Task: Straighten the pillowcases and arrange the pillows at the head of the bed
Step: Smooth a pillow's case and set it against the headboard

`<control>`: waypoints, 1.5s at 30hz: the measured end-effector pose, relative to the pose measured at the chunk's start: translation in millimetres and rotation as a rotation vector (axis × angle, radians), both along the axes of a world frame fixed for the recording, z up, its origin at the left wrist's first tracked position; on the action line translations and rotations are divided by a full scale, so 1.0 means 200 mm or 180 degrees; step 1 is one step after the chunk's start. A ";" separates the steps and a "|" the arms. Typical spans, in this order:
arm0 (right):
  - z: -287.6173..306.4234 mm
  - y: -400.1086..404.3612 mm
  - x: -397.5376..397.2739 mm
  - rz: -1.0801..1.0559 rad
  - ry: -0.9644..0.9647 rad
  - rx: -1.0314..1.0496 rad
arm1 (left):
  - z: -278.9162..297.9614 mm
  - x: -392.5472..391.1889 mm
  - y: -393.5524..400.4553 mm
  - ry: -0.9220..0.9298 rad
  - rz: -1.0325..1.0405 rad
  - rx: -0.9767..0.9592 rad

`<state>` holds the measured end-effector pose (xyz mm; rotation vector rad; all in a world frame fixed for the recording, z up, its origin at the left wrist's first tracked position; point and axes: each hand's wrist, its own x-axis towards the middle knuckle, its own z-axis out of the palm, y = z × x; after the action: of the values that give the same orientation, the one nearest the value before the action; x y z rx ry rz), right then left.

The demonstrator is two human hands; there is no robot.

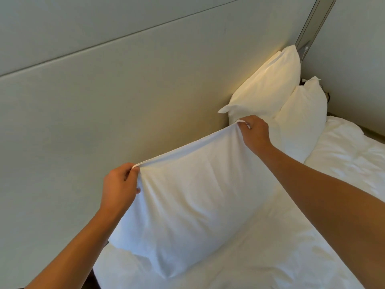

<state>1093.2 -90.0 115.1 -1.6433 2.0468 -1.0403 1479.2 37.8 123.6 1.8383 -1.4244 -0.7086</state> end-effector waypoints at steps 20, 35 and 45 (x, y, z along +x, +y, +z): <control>-0.03 -0.51 0.50 0.0008 -0.0034 0.0039 | 0.00 0.34 -0.26 -0.0217 0.0302 -0.0207; -0.56 0.31 0.74 0.0074 0.0378 0.1154 | -0.14 0.14 0.02 -0.0922 -0.0777 0.0050; -0.75 0.64 1.00 -0.0032 -0.0766 0.1848 | -0.45 0.19 0.19 -0.2518 -0.1995 0.0735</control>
<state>1293.4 38.6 -34.5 -1.1516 1.9466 -0.5330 1516.6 75.5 32.7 1.9459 -2.5945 -0.4402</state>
